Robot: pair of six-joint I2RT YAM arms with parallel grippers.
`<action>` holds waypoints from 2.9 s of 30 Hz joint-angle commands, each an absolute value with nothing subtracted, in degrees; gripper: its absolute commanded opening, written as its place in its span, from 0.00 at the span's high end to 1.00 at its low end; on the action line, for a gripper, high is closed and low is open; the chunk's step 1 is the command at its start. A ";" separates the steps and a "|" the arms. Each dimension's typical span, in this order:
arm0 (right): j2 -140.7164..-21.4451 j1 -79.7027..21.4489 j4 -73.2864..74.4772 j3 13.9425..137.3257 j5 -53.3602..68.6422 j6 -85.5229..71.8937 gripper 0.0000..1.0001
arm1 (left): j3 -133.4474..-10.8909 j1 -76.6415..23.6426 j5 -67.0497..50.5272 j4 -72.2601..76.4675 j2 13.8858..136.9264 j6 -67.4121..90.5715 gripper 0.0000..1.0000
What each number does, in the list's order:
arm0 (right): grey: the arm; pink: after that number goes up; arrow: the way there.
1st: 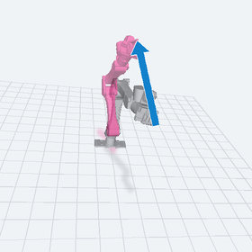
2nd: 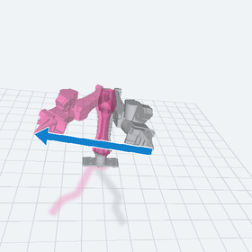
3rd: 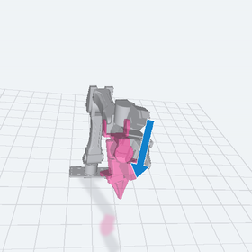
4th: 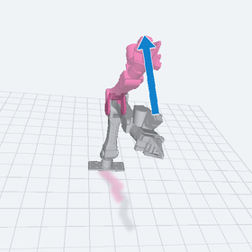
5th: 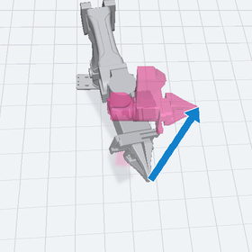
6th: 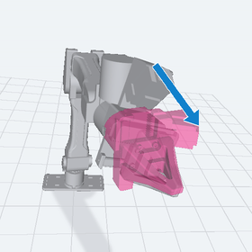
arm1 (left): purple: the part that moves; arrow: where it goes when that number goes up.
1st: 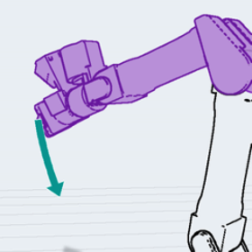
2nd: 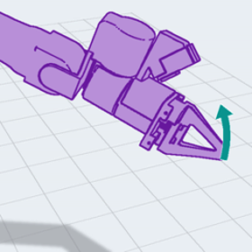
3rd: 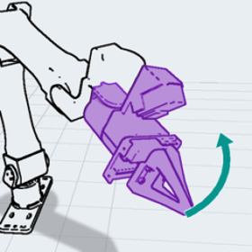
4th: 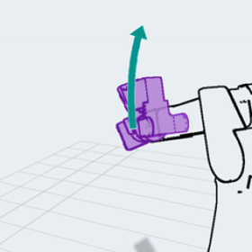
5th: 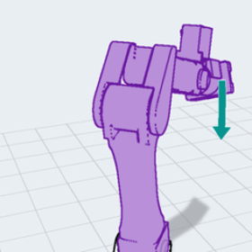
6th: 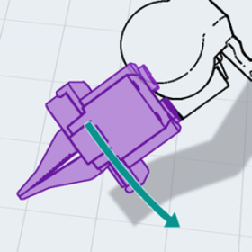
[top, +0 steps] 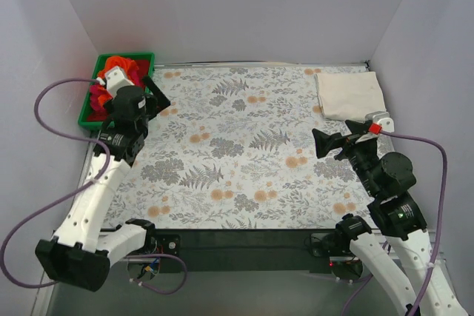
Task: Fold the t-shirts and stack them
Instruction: Grab the tshirt from the pile, then move the tshirt to the center of the board, then flatten the tshirt out
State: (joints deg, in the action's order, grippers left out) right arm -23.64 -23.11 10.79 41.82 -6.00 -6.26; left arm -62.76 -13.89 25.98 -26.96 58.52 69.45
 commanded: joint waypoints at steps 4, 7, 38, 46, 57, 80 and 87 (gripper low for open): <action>-26.01 -23.47 12.74 40.61 -0.44 -8.61 0.02 | -72.93 -9.94 26.10 -21.72 73.80 67.68 0.11; -26.89 -23.38 13.44 40.34 2.02 -8.79 0.02 | -75.84 -5.81 27.68 -18.56 80.93 67.15 0.11; -30.76 -23.47 18.46 42.10 4.49 -8.26 0.02 | -92.89 -5.52 21.89 -3.25 97.48 50.36 1.00; -31.29 -23.47 18.37 44.47 3.34 -7.65 0.02 | -104.13 -20.47 7.31 -10.80 88.07 55.09 1.00; -34.80 -23.47 18.63 45.70 3.07 -7.56 0.02 | -82.43 -21.36 -1.96 -16.79 73.94 69.70 0.94; -59.58 -23.47 25.05 42.54 7.92 -13.27 0.25 | -46.69 -24.08 6.68 -29.97 73.21 77.16 0.32; -65.20 -23.47 21.28 42.27 6.24 -15.38 0.33 | -44.03 -29.52 5.27 -28.92 78.57 78.84 0.36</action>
State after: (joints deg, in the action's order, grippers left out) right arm -63.40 -23.27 24.97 42.22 7.35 -13.82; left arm -43.42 -27.35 6.37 -29.78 77.67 77.23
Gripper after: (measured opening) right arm 0.678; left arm 0.645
